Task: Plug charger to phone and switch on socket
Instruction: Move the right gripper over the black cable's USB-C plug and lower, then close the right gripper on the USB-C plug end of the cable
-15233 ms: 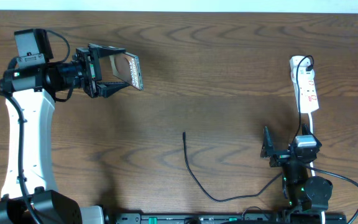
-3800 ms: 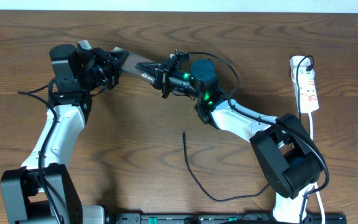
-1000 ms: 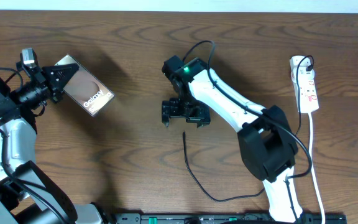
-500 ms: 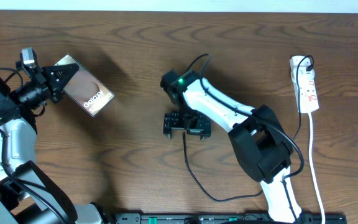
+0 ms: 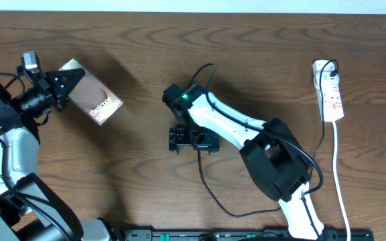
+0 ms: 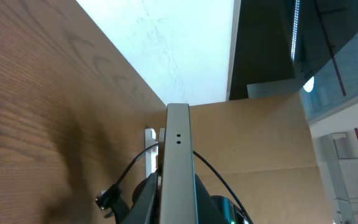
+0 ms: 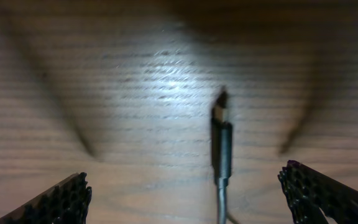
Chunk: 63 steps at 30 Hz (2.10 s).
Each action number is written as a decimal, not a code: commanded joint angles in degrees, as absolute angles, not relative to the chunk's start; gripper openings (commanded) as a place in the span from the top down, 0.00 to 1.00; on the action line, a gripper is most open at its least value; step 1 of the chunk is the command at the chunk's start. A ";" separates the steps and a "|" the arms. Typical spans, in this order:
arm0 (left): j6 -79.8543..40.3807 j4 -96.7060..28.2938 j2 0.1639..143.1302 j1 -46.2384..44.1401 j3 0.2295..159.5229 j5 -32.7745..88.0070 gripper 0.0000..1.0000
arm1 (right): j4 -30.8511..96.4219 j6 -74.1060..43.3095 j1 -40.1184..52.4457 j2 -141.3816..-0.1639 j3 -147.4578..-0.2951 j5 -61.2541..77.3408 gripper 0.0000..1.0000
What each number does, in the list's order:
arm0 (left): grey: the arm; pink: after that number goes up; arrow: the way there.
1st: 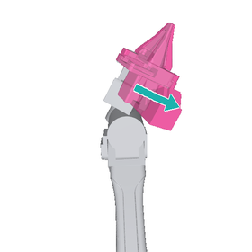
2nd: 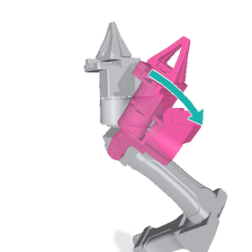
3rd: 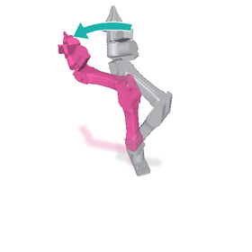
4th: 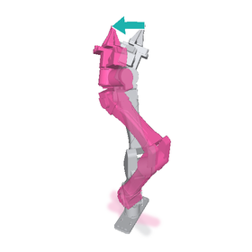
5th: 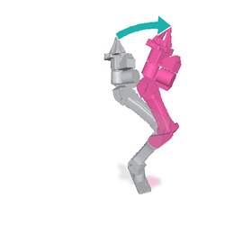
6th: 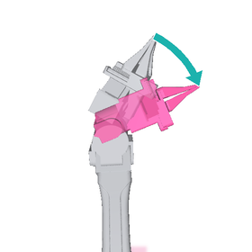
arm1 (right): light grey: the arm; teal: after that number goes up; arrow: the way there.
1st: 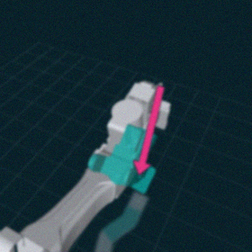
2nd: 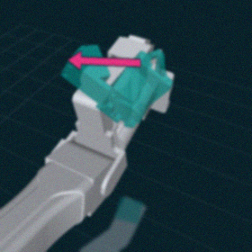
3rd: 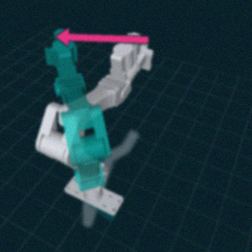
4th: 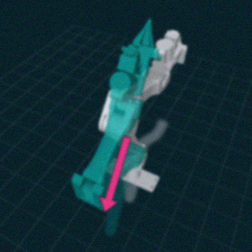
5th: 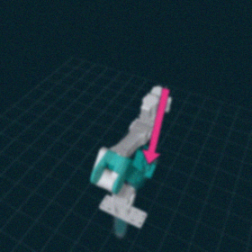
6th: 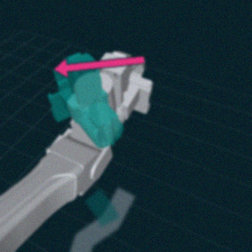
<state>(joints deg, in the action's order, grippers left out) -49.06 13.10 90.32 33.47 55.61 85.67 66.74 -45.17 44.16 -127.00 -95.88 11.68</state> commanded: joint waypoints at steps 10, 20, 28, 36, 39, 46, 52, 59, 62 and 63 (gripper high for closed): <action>-48.45 13.39 90.26 33.41 55.33 87.88 0.93 | 65.43 -47.92 44.25 -127.04 -95.26 5.96 0.07; -48.45 13.39 90.26 33.41 55.33 87.88 0.92 | 63.81 -48.21 44.14 -127.04 -92.33 6.15 0.13; -48.45 13.39 90.26 33.41 55.33 87.88 0.92 | 63.64 -48.21 44.14 -127.04 -92.33 6.48 0.23; -48.42 13.39 90.26 33.41 55.33 87.88 0.93 | 63.53 -48.49 44.14 -127.04 -92.33 6.85 0.58; -48.42 13.39 90.26 33.41 55.33 87.88 0.92 | 63.40 -48.49 44.14 -127.04 -92.33 6.87 0.68; -48.42 13.39 90.26 33.41 55.33 87.88 0.92 | 63.16 -48.47 44.14 -127.04 -92.33 7.03 0.77; -48.42 13.39 90.26 33.41 55.33 87.85 0.93 | 62.98 -48.47 44.14 -127.04 -92.33 7.03 0.83; -48.23 13.39 90.26 33.41 55.33 87.88 0.93 | 62.98 -48.47 44.14 -127.04 -92.33 7.03 0.88; -48.23 13.39 90.26 33.41 55.33 87.85 0.93 | 62.98 -48.47 44.14 -127.04 -92.33 7.03 0.92; -48.23 13.39 90.26 33.41 55.33 87.85 0.92 | 62.98 -48.47 44.14 -127.04 -92.33 7.03 0.93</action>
<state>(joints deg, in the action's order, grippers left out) -49.01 13.10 90.32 33.47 55.61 85.65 63.55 -48.18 44.07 -126.78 -93.54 7.68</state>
